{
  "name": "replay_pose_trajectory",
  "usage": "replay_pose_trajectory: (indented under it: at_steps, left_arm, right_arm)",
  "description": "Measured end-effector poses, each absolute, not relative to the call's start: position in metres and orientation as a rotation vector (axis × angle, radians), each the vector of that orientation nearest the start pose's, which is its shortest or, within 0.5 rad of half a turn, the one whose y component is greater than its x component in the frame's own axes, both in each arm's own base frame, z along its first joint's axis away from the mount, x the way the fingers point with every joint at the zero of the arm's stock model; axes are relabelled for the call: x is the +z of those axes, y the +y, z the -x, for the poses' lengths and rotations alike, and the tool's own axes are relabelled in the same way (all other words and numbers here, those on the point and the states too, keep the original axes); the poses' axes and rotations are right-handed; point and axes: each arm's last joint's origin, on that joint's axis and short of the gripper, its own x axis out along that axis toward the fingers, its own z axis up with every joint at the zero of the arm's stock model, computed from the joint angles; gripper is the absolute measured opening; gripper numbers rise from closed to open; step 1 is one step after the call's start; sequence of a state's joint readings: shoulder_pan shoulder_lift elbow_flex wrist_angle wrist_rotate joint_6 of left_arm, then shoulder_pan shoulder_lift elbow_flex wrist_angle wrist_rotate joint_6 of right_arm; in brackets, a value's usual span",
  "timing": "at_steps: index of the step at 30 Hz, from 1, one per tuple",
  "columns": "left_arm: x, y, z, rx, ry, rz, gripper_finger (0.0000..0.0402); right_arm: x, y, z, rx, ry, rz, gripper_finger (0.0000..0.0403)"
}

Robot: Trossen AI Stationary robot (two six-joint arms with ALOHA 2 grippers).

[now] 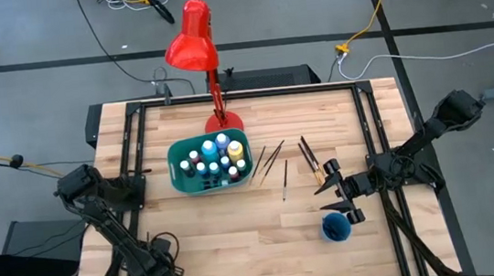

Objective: Pick & Place Paint Supplies
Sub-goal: Put the gold paint brush into the blue cup

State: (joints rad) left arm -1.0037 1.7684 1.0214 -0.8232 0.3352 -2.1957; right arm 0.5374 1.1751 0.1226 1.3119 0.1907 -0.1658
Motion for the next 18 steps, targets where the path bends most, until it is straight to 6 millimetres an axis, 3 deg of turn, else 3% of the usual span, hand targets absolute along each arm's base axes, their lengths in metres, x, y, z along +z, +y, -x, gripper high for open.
replay_pose_trajectory:
  at_steps: [11, 18]
  left_arm:
    - [0.132, -0.255, -0.135, 1.015, 1.703, 1.021, 0.0145]
    - [0.140, -0.258, -0.141, 0.961, 1.691, 0.995, 0.0145]
  right_arm:
    - [0.189, 0.090, -0.161, 0.323, -0.272, 0.074, 0.0196]
    - [0.189, 0.090, -0.161, 0.322, -0.272, 0.082, 0.0196]
